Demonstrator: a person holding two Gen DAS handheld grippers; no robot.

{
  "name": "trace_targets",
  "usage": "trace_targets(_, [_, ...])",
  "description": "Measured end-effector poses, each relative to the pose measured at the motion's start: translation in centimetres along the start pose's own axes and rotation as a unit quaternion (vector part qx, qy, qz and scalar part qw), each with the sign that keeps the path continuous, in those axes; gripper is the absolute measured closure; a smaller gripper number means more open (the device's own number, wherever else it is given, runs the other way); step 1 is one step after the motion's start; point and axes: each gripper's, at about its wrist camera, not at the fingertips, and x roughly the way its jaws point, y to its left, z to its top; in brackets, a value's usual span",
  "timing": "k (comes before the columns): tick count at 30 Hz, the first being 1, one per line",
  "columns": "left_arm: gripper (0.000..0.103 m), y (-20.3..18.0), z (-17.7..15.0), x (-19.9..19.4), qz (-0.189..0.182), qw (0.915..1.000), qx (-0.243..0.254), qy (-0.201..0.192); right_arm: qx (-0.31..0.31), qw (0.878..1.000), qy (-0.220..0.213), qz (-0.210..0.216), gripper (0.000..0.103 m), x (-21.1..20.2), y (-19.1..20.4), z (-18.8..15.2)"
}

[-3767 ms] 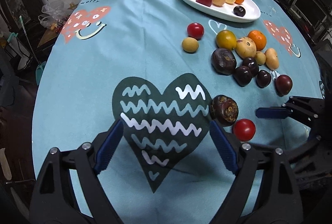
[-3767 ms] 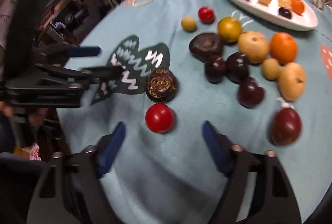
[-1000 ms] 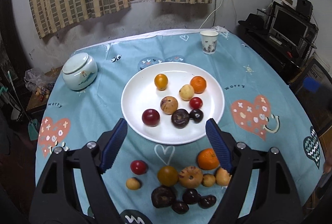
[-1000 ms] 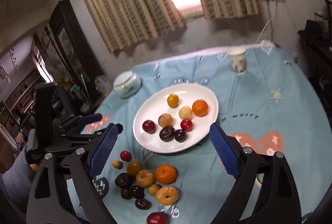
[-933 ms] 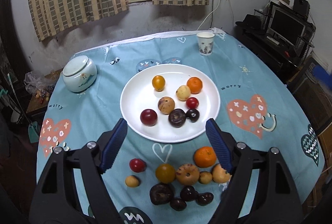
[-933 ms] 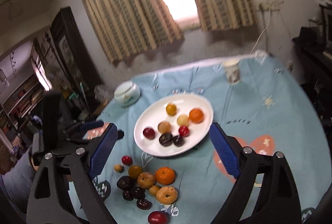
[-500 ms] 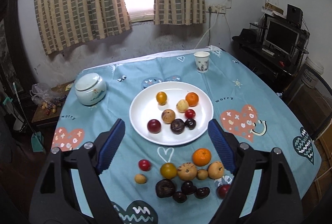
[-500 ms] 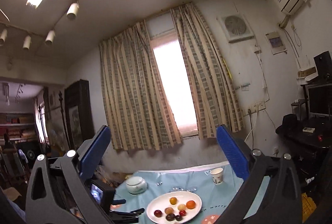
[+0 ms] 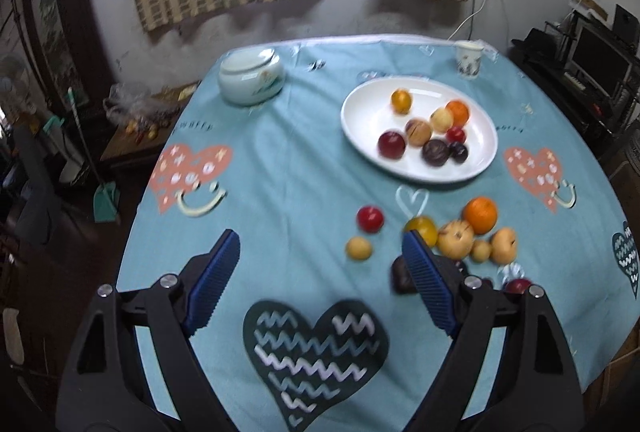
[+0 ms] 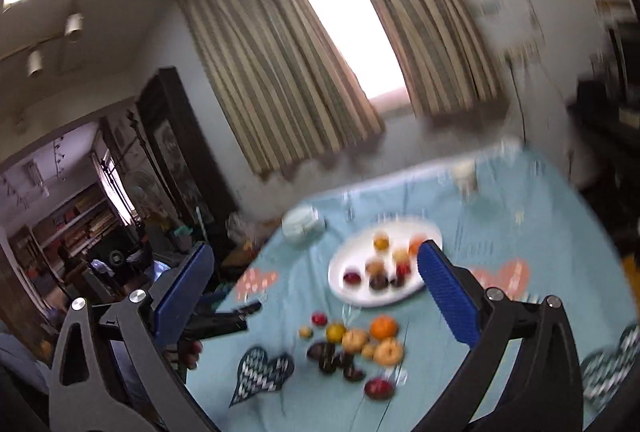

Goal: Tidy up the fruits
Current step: 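Withdraw both tools from the plate toward the remaining fruits, then grasp a large red plum with the right tool while the left tool grasps a dark plum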

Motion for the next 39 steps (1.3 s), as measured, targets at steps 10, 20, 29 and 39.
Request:
trace_targets(10, [0.018,-2.5,-4.6,2.2,-0.038,0.9965,0.026,0.07,-0.057,0.972,0.184,-0.132,0.001,8.8,-2.6,-10.1])
trace_targets(20, [0.018,-3.2,-5.6,2.7,-0.048,0.9941,0.024,0.094,-0.167,0.93,0.282,-0.166,0.022,15.9,-2.1,-15.4])
trace_targets(29, [0.018,-7.0,-5.4,3.2,-0.115,0.986,0.036,0.115,-0.144,0.927,0.322,-0.13,0.063,16.6,-3.1,-15.5])
trace_targets(39, [0.028,-15.7,-5.0,7.4,-0.133,0.9774,0.078,0.144,-0.072,0.941,0.29,-0.159,0.063,11.9,-6.5,-14.0])
